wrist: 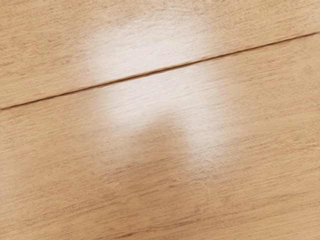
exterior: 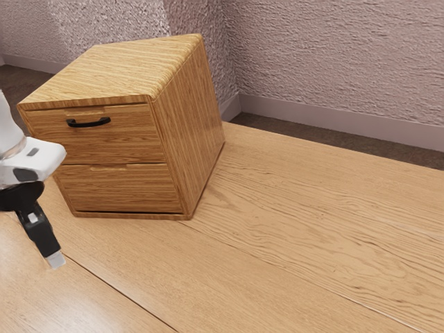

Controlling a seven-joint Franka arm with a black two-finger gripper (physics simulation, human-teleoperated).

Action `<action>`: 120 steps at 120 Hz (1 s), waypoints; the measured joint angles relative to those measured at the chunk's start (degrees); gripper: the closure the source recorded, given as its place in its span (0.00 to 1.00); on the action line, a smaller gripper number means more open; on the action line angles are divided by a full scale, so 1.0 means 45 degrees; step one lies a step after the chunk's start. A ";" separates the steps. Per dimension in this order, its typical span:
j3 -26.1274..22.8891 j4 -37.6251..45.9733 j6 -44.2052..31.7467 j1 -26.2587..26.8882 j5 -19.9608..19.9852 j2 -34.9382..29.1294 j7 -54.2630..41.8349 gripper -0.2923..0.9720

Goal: Pull the drawer handle with one arm to open the drawer

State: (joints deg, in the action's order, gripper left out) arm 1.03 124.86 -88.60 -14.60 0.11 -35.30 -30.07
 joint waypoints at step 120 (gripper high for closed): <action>0.5230 -0.2314 -0.5852 0.4469 -0.5954 0.0738 -1.0757 0.23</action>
State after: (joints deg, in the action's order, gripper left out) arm 24.56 114.45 -114.94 5.51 -26.68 -31.98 -78.48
